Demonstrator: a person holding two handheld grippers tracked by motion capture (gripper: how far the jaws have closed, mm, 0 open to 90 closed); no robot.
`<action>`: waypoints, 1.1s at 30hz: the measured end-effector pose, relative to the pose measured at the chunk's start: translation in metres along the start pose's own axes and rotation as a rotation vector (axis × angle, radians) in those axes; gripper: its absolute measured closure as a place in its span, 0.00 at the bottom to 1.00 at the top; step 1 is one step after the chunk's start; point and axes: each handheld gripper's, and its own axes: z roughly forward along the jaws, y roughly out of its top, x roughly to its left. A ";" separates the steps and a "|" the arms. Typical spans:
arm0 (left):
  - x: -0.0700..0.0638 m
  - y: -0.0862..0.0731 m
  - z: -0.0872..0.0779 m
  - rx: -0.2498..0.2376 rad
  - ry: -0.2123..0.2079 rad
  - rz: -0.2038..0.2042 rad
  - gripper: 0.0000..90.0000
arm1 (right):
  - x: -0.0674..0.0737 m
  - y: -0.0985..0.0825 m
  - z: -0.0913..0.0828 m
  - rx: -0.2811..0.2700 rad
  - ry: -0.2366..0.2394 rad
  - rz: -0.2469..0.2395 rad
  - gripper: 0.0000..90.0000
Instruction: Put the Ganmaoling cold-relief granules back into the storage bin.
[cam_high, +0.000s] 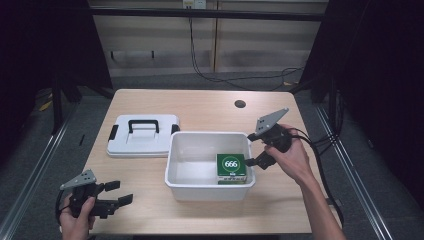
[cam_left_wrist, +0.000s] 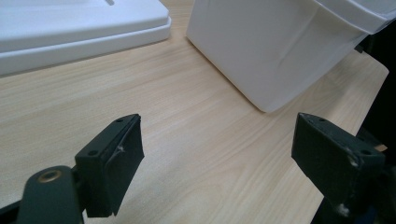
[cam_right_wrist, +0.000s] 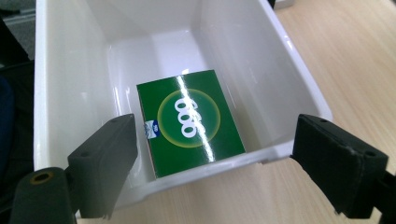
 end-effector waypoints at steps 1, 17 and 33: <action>0.000 0.000 0.000 0.000 -0.001 -0.001 0.18 | 0.001 -0.002 -0.003 -0.016 -0.009 -0.004 0.15; -0.001 0.000 0.000 0.000 0.000 -0.003 0.18 | 0.019 -0.062 -0.030 -0.119 -0.150 0.147 0.15; 0.000 0.000 0.000 0.003 0.008 -0.001 0.18 | 0.045 -0.141 -0.031 -0.162 -0.198 0.273 0.16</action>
